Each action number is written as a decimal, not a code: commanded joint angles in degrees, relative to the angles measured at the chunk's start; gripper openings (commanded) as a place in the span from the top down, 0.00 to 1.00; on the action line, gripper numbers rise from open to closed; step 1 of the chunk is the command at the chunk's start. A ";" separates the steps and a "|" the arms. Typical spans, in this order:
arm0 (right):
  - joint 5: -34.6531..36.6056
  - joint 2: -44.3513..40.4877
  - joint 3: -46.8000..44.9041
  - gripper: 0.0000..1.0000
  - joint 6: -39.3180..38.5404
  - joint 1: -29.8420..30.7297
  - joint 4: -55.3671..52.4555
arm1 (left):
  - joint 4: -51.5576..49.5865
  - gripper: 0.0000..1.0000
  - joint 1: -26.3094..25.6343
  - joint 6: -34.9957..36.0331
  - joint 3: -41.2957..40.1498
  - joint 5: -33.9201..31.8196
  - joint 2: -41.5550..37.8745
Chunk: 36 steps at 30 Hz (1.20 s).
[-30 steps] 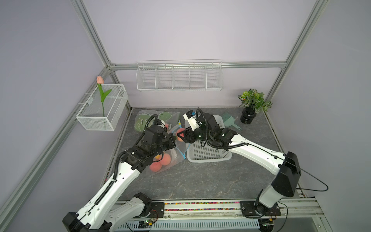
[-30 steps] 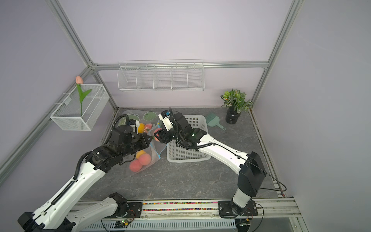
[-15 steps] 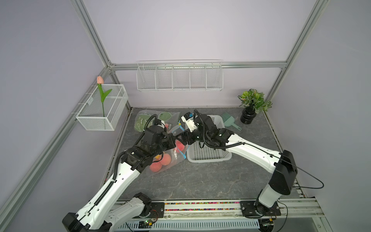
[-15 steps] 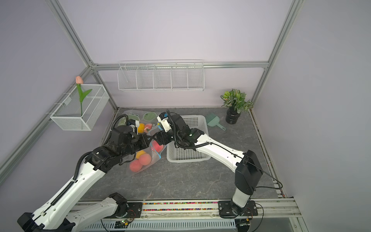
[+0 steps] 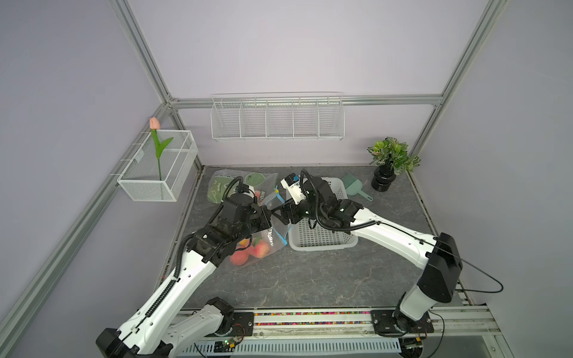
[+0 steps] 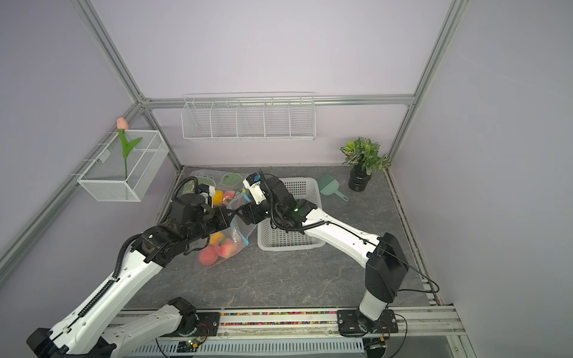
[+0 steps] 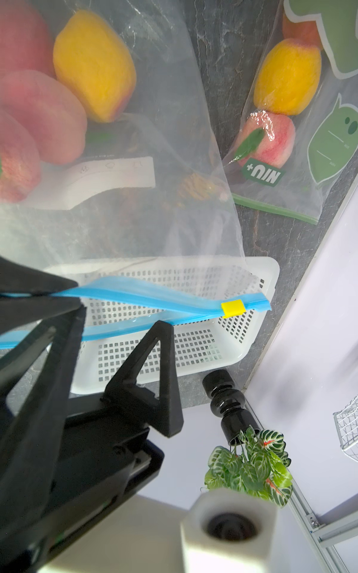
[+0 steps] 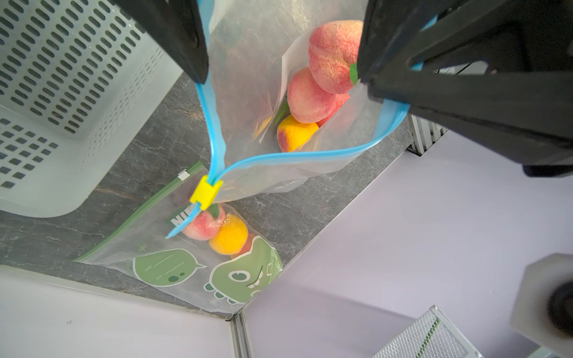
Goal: Place the peach in a zip-top bag and seal the zipper
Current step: Place the peach in the zipper food storage bag, then zip the zipper on the zipper food storage bag.
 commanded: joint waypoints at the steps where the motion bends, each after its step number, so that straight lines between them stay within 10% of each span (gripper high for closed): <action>1: 1.11 -4.28 -1.76 0.21 -2.57 0.39 3.65 | 0.01 1.00 -0.08 0.30 -0.06 -0.62 -0.97; 16: 0.89 -11.29 -7.12 0.19 -9.50 -7.44 1.52 | -9.56 1.00 1.48 16.43 6.04 1.82 -2.97; 36: -13.55 -10.78 -9.66 0.24 -45.92 -10.63 3.39 | -22.74 1.00 11.56 42.01 18.71 15.35 2.92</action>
